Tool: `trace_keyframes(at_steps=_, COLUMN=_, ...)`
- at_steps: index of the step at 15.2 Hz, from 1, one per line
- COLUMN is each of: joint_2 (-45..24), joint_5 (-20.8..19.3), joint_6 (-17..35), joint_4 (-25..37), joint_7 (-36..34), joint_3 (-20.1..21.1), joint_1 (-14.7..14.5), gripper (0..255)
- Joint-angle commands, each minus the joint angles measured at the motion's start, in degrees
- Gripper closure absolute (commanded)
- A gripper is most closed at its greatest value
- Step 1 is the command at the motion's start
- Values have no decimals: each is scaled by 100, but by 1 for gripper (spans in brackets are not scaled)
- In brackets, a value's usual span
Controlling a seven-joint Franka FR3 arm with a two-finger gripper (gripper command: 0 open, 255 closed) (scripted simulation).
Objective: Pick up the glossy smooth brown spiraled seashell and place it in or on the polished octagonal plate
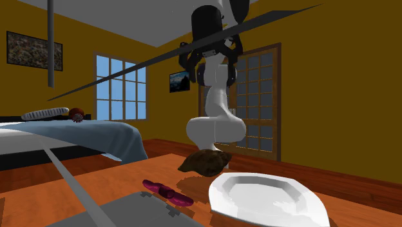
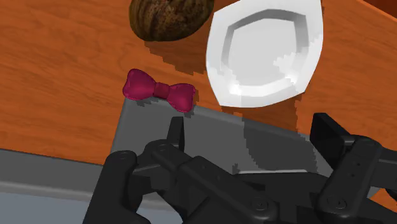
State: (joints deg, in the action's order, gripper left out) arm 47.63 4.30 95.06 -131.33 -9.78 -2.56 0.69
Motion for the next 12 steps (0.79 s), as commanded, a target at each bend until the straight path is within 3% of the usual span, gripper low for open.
trace_keyframes(at_steps=1, joint_2=0, joint_5=0, joint_6=0, joint_4=0, joint_7=0, joint_3=0, joint_1=0, gripper=0)
trace_keyframes(at_steps=12, joint_2=424, joint_5=135, joint_6=440, joint_4=-1870, joint_7=-3215, joint_3=1413, joint_1=1046, gripper=0)
